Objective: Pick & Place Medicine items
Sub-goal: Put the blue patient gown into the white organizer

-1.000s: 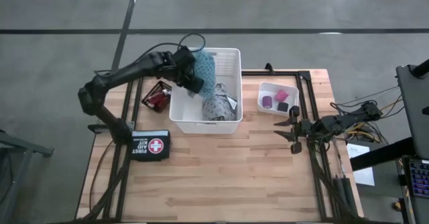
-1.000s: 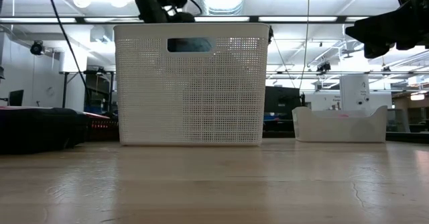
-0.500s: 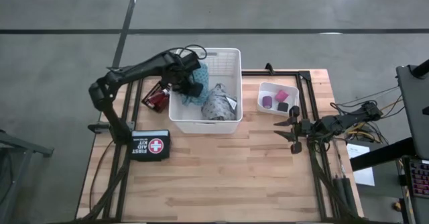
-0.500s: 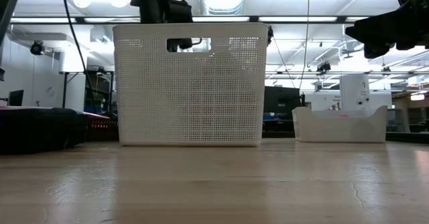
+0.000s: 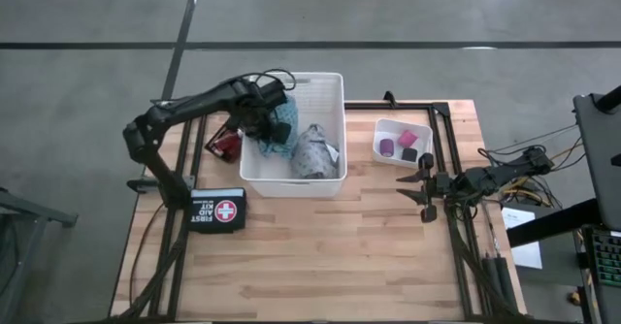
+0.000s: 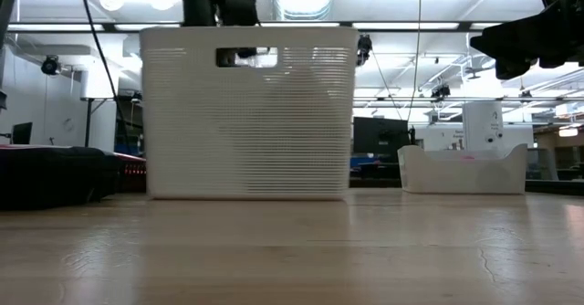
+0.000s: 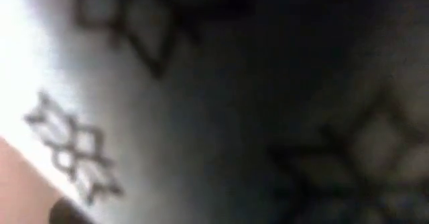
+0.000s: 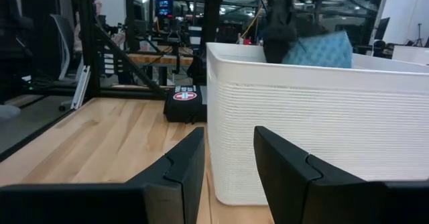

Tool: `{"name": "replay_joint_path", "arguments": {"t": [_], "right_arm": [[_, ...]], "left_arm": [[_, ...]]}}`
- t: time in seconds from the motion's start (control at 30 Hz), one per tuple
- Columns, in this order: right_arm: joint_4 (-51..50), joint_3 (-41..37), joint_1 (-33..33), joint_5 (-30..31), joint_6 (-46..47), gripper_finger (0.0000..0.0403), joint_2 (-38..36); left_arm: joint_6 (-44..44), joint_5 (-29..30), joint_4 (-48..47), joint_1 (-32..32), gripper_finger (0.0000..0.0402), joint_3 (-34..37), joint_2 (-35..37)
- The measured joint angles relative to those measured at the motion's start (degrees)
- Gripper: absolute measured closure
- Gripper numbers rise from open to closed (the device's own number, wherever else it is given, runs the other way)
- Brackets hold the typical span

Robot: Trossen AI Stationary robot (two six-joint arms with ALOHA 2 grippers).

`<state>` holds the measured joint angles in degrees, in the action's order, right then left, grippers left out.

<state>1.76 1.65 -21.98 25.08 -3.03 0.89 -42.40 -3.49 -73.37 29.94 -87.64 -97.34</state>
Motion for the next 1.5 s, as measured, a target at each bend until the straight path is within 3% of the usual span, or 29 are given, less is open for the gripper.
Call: {"name": "replay_joint_path", "arguments": {"t": [0.2, 0.43, 1.1, 1.5], "right_arm": [[0.00, 0.00, -0.02, 0.00, 0.00, 0.0280, 0.00], [0.00, 0.00, 0.00, 0.02, 0.00, 0.0280, 0.00], [0.04, 0.00, 0.00, 0.02, 0.00, 0.0280, 0.00], [0.04, 0.00, -0.02, 0.02, 0.00, 0.0280, 0.00]], "left_arm": [[0.22, 5.38, 1.80, -2.17, 0.0377, 0.00, 5.88], [-1.58, 6.92, 1.16, -6.14, 0.0377, -0.04, 8.55], [-2.85, 6.35, -2.17, -3.91, 0.0377, -0.33, -3.81], [-3.77, 6.33, -1.62, -3.22, 0.0377, -0.44, -4.57]]}}
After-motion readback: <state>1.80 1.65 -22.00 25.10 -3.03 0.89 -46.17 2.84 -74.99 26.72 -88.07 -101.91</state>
